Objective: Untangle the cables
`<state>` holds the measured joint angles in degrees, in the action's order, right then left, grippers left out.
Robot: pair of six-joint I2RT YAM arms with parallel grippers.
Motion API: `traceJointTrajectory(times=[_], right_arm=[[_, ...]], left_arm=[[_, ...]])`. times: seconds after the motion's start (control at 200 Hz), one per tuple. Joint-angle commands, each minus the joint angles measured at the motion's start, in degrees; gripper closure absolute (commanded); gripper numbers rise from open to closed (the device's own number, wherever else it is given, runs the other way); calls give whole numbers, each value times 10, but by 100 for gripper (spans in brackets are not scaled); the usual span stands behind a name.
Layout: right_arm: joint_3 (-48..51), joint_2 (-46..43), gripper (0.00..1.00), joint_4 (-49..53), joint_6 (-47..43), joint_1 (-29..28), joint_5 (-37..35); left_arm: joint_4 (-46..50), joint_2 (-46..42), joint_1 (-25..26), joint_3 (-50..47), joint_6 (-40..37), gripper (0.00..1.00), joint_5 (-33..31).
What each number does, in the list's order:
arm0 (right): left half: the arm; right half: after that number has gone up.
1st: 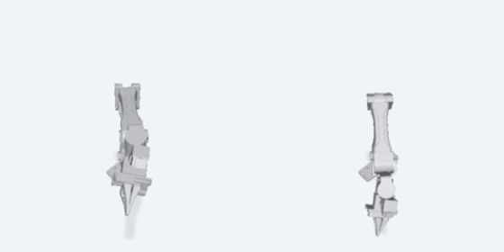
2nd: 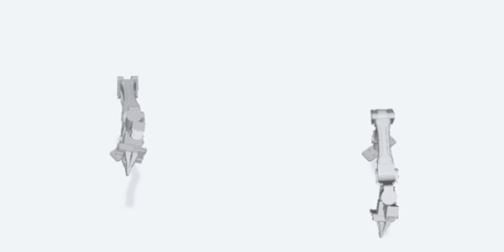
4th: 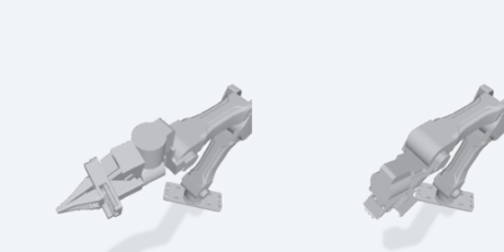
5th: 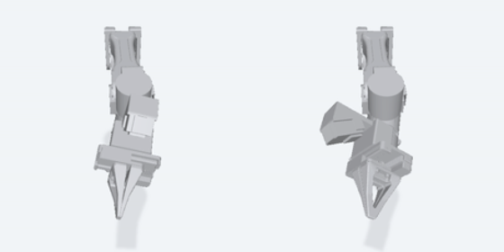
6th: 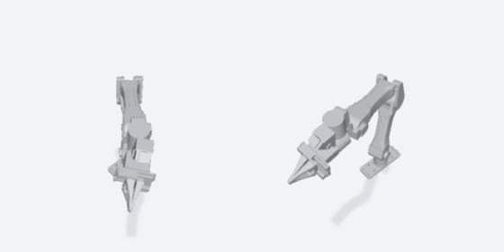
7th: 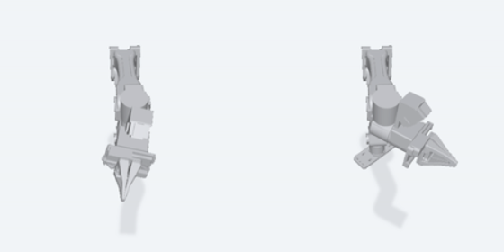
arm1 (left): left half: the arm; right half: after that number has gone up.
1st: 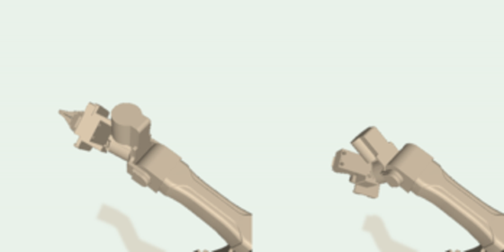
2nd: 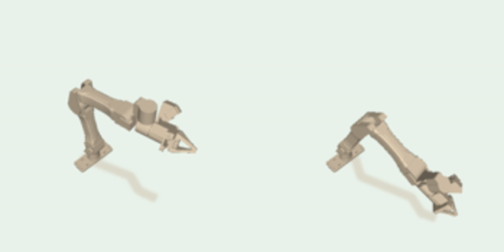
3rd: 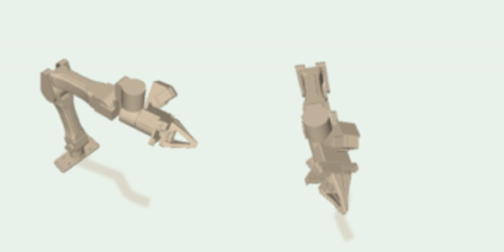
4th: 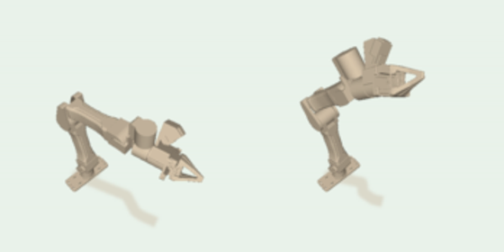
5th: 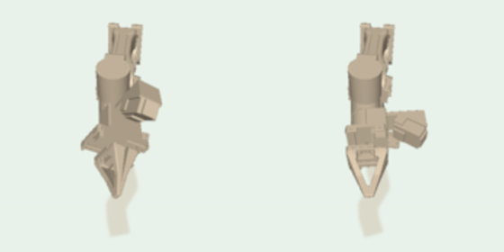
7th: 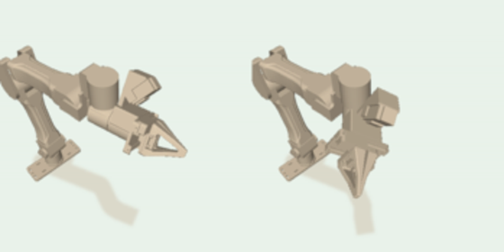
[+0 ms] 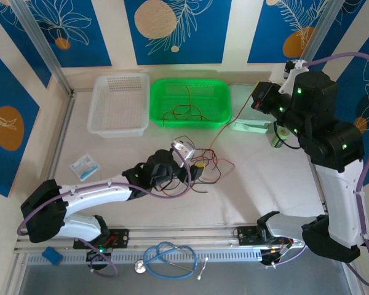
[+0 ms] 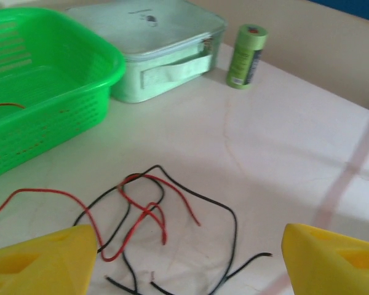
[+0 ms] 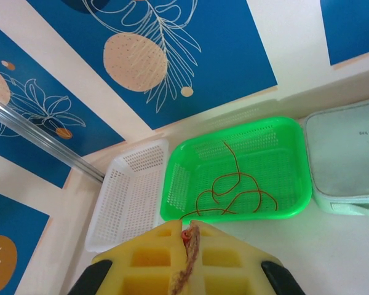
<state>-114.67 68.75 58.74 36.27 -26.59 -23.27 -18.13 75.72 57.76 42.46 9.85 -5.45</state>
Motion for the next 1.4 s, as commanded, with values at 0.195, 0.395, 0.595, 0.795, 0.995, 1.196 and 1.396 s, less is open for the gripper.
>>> traceJointTrajectory(times=[0.195, 0.395, 0.595, 0.795, 0.995, 1.196, 1.396], right_arm=[[-116, 51, 100, 3, -25, -16, 35], [-259, 142, 100, 22, -60, -26, 37], [-371, 234, 100, -8, -122, -27, 2], [-359, 278, 100, -110, -165, -7, -27], [-366, 345, 100, -201, -160, 28, -15], [-382, 440, 100, -248, -151, 47, 6], [-383, 552, 100, -286, -163, 56, 0]], left_arm=[[-88, 40, 4, -12, -104, 20, 95], [-55, 41, 4, 5, -114, 19, 18], [-26, -7, 4, -33, -76, 18, -7], [42, -91, 5, -74, -45, 18, -31], [105, -175, 4, -96, -23, 16, -80], [147, -213, 5, -101, 1, 15, -103], [178, -238, 5, -100, 15, 15, -106]])
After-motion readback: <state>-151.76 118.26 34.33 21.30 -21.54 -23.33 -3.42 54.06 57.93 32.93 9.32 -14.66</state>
